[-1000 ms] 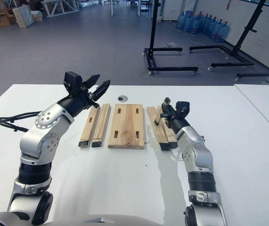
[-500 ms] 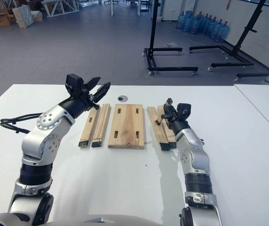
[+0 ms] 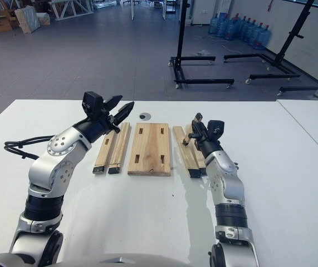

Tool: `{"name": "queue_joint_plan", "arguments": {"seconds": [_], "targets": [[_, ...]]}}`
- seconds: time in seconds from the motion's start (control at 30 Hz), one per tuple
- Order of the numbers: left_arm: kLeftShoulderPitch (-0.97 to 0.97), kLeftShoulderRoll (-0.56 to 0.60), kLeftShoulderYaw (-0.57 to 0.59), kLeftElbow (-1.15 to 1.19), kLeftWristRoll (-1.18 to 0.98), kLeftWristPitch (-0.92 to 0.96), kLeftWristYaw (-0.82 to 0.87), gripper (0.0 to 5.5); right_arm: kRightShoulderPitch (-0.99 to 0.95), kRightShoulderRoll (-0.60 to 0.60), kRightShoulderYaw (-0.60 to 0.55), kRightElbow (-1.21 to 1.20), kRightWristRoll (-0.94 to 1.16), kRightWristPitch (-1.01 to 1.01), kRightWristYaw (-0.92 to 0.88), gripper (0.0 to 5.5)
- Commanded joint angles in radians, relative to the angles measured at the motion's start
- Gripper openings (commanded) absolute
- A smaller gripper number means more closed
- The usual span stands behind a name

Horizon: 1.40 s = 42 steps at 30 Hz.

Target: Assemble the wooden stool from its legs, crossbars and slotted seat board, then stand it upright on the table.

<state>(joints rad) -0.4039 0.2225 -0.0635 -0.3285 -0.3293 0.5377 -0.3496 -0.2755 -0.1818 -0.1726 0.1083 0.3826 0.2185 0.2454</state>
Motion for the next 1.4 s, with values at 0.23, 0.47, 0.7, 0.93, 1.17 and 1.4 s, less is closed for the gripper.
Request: {"name": "queue_joint_plan", "arguments": {"seconds": [0.23, 0.47, 0.7, 0.93, 1.17, 1.4], "targets": [[-0.001, 0.003, -0.011, 0.010, 0.021, -0.010, -0.007, 2.37, -0.008, 0.003, 0.010, 0.074, -0.043, -0.028, 0.012, 0.40], [0.007, 0.005, -0.019, 0.003, 0.029, -0.011, -0.015, 2.37, 0.083, 0.029, 0.067, 0.115, -0.096, -0.072, 0.032, 0.40], [0.009, 0.012, -0.017, 0.008, 0.038, -0.013, -0.025, 2.37, 0.064, 0.019, 0.062, 0.116, -0.110, -0.118, 0.030, 0.40], [0.013, 0.006, -0.019, 0.008, 0.042, -0.019, -0.024, 2.37, 0.033, 0.021, 0.044, 0.052, -0.102, -0.110, 0.018, 1.49], [0.012, 0.003, -0.020, 0.009, 0.047, -0.024, -0.020, 2.37, -0.047, 0.013, 0.037, -0.101, -0.074, -0.018, -0.005, 1.74], [0.021, -0.009, -0.032, 0.007, 0.055, -0.034, -0.012, 2.37, -0.098, 0.000, 0.039, -0.138, -0.076, 0.056, -0.017, 1.74]]}}
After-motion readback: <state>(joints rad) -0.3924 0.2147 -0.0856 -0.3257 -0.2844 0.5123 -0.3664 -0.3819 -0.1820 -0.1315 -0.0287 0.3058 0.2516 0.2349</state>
